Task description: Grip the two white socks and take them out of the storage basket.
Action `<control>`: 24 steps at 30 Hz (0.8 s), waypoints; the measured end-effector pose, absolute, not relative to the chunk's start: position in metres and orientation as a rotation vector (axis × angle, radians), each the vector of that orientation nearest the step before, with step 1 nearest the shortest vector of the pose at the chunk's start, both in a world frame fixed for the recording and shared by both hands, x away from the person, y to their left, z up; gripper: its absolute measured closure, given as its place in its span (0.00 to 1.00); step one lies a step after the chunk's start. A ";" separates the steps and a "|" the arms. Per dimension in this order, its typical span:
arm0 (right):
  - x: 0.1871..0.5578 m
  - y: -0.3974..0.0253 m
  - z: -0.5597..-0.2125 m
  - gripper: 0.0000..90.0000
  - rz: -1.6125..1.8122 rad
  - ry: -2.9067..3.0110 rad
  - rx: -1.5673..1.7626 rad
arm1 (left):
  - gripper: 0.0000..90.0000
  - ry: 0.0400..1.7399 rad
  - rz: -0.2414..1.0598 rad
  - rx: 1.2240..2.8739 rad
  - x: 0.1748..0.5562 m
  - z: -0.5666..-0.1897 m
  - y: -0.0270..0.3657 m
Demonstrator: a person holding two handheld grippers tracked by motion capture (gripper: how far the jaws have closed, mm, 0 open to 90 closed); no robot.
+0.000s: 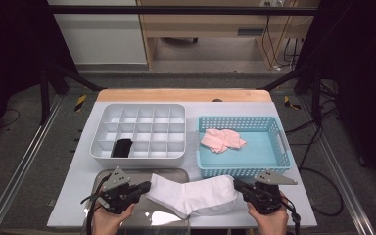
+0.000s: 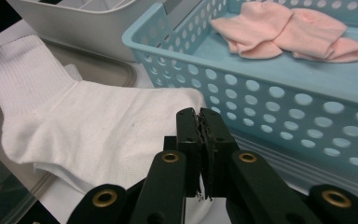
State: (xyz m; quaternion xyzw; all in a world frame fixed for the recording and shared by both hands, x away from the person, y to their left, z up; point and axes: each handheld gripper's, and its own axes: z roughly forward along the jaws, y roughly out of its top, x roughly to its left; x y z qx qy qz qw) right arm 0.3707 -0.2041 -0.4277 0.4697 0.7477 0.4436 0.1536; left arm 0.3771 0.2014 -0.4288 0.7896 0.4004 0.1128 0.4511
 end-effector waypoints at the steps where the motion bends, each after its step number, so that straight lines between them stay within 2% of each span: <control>1: 0.371 -0.203 -0.429 0.97 1.267 2.147 1.352 | 0.97 0.995 0.268 1.959 0.378 -0.432 0.201; 18: 0.371 -0.195 -0.454 0.96 1.153 2.247 1.374 | 0.96 1.024 0.267 2.050 0.384 -0.452 0.192; 24: 0.372 -0.196 -0.463 0.93 1.109 2.268 1.399 | 0.96 1.027 0.274 2.084 0.384 -0.457 0.191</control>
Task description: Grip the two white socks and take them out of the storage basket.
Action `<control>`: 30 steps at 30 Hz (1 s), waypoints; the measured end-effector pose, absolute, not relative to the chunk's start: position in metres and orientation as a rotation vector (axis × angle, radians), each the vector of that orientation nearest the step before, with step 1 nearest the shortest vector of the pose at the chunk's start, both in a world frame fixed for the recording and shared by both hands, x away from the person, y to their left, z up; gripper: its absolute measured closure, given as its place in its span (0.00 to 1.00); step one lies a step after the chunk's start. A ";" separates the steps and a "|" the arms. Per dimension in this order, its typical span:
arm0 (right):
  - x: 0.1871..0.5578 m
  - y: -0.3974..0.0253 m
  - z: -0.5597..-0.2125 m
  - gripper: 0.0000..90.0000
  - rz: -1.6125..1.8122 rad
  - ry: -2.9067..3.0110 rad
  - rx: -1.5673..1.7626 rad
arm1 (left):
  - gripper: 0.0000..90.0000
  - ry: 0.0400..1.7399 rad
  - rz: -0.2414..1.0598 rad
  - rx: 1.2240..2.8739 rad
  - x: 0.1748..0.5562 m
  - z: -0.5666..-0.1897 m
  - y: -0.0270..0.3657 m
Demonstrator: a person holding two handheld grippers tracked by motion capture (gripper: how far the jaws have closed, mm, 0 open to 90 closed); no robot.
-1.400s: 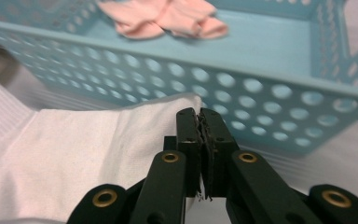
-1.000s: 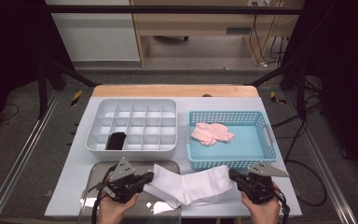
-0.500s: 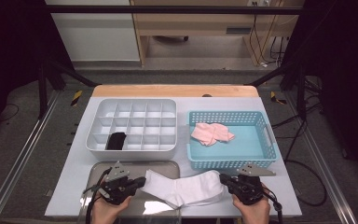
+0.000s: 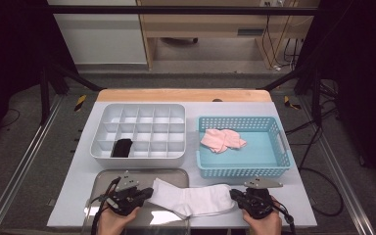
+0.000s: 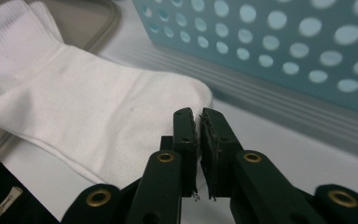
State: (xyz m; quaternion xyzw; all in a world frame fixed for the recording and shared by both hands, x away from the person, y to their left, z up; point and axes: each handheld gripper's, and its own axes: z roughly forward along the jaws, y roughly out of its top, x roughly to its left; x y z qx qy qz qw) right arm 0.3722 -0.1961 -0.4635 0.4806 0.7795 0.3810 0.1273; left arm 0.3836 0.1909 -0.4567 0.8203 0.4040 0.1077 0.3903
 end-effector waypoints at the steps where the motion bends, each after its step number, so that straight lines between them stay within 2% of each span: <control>1: 0.372 -0.196 -0.466 0.92 1.104 2.273 1.411 | 0.96 1.026 0.276 2.090 0.383 -0.458 0.191; 4: 0.373 -0.195 -0.471 0.85 1.089 2.273 1.400 | 0.91 1.034 0.289 2.081 0.382 -0.459 0.193; 7: 0.372 -0.197 -0.469 0.69 1.107 2.216 1.402 | 0.79 1.050 0.314 2.054 0.382 -0.457 0.196; 9: 0.372 -0.200 -0.467 0.62 1.131 2.151 1.396 | 0.75 1.054 0.328 2.027 0.381 -0.455 0.200; 13: 0.369 -0.204 -0.461 0.55 1.214 2.094 1.356 | 0.68 1.064 0.344 2.003 0.380 -0.453 0.205; 17: 0.368 -0.205 -0.458 0.53 1.259 2.144 1.370 | 0.64 1.066 0.327 2.020 0.381 -0.458 0.203; 19: 0.369 -0.204 -0.459 0.49 1.238 2.160 1.317 | 0.62 1.057 0.320 2.033 0.381 -0.461 0.200; 21: 0.369 -0.203 -0.460 0.52 1.220 2.162 1.304 | 0.63 1.043 0.309 2.038 0.380 -0.462 0.198; 24: 0.371 -0.205 -0.461 0.53 1.189 2.159 1.293 | 0.68 1.026 0.304 2.050 0.380 -0.463 0.193; 30: 0.372 -0.204 -0.466 0.44 1.208 2.136 1.281 | 0.84 1.038 0.340 2.075 0.384 -0.466 0.184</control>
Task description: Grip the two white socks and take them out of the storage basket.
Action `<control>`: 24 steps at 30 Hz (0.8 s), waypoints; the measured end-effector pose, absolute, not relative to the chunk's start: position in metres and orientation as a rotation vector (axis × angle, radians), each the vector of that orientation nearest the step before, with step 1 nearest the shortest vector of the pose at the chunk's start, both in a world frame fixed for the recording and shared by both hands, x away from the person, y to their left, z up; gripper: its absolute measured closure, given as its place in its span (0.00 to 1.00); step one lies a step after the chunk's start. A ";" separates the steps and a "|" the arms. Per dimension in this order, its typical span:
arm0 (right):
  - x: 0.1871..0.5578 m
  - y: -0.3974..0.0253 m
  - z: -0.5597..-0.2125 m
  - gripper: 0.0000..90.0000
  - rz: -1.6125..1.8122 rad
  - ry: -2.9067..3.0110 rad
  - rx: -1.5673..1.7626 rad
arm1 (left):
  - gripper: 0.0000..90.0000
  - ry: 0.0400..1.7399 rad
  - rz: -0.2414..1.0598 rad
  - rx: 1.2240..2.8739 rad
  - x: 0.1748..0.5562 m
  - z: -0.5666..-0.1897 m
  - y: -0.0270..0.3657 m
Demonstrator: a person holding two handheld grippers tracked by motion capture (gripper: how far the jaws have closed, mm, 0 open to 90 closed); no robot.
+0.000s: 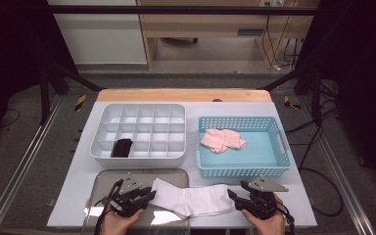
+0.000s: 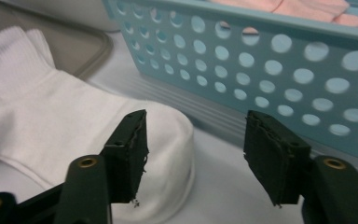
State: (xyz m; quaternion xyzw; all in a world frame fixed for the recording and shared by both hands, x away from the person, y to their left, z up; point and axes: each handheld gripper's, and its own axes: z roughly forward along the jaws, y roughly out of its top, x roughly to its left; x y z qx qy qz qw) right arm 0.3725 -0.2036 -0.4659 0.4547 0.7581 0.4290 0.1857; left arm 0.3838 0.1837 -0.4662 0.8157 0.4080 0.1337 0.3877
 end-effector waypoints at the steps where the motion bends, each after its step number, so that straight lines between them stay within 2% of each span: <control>1: 0.373 -0.203 -0.465 0.43 1.221 2.131 1.291 | 0.87 1.042 0.341 2.074 0.384 -0.466 0.183; 5: 0.374 -0.202 -0.462 0.41 1.215 2.100 1.320 | 0.94 1.033 0.350 2.083 0.385 -0.464 0.180; 6: 0.374 -0.202 -0.462 0.49 1.215 2.111 1.314 | 0.95 1.027 0.352 2.079 0.385 -0.463 0.180; 16: 0.376 -0.197 -0.462 0.53 1.146 2.210 1.281 | 0.95 0.971 0.356 2.066 0.395 -0.448 0.175; 19: 0.377 -0.194 -0.463 0.63 1.124 2.219 1.271 | 0.95 0.993 0.334 2.078 0.398 -0.453 0.175; 24: 0.383 -0.197 -0.466 0.87 1.121 2.236 1.327 | 0.95 1.003 0.322 2.082 0.398 -0.456 0.178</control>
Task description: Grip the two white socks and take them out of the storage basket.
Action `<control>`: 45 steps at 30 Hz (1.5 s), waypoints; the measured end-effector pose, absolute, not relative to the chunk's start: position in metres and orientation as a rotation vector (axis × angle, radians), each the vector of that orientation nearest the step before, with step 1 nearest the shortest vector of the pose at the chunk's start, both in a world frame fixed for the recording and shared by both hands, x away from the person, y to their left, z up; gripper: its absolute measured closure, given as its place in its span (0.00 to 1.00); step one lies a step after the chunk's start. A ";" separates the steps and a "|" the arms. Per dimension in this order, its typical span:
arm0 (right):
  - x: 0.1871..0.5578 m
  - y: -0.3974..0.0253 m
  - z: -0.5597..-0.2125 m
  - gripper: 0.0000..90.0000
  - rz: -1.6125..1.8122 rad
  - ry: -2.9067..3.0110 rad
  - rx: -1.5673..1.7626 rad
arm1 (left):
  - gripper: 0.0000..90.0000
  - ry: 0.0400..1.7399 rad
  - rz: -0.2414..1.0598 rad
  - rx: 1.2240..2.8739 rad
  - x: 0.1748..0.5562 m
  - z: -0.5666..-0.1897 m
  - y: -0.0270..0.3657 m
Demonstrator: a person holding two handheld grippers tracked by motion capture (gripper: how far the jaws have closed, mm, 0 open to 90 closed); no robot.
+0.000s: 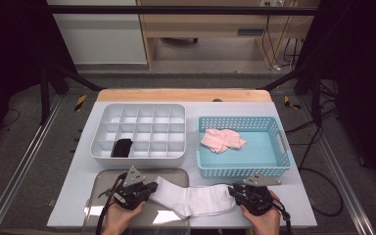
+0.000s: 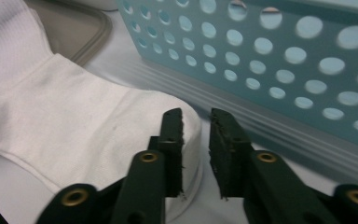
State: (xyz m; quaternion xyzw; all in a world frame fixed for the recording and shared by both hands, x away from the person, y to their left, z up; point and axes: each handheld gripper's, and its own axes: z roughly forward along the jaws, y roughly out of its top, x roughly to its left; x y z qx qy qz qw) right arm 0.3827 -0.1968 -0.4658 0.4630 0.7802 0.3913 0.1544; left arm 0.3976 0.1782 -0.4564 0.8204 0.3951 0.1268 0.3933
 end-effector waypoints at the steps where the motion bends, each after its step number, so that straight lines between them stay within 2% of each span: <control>1: 0.383 -0.197 -0.466 0.90 1.117 2.241 1.330 | 0.95 1.005 0.321 2.087 0.398 -0.457 0.178; 3: 0.383 -0.197 -0.466 0.97 1.105 2.249 1.332 | 0.95 1.009 0.319 2.087 0.399 -0.458 0.178; 5: 0.384 -0.197 -0.466 0.99 1.094 2.252 1.331 | 0.95 1.008 0.318 2.084 0.398 -0.458 0.178; 13: 0.369 -0.202 -0.453 1.00 1.195 2.236 1.321 | 0.95 0.983 0.310 2.028 0.392 -0.445 0.187; 20: 0.378 -0.198 -0.466 0.98 1.088 2.281 1.363 | 0.95 1.019 0.313 2.082 0.399 -0.459 0.182; 22: 0.379 -0.198 -0.469 0.95 1.073 2.289 1.375 | 0.91 1.023 0.337 2.082 0.399 -0.460 0.182; 24: 0.377 -0.199 -0.470 0.92 1.074 2.283 1.387 | 0.81 1.034 0.350 2.060 0.398 -0.459 0.184; 28: 0.374 -0.203 -0.468 0.84 1.093 2.255 1.391 | 0.68 1.047 0.361 2.056 0.391 -0.458 0.191; 30: 0.375 -0.203 -0.472 0.83 1.072 2.260 1.393 | 0.66 1.057 0.343 2.053 0.388 -0.461 0.193; 34: 0.375 -0.201 -0.473 0.81 1.056 2.272 1.391 | 0.66 1.087 0.305 2.066 0.389 -0.470 0.194; 38: 0.377 -0.196 -0.475 0.82 0.997 2.321 1.374 | 0.75 1.092 0.268 2.062 0.389 -0.472 0.191; 40: 0.377 -0.194 -0.476 0.83 1.004 2.328 1.370 | 0.77 1.098 0.272 2.063 0.389 -0.472 0.190; 45: 0.378 -0.194 -0.476 0.95 1.037 2.352 1.375 | 0.83 1.105 0.270 2.057 0.391 -0.472 0.188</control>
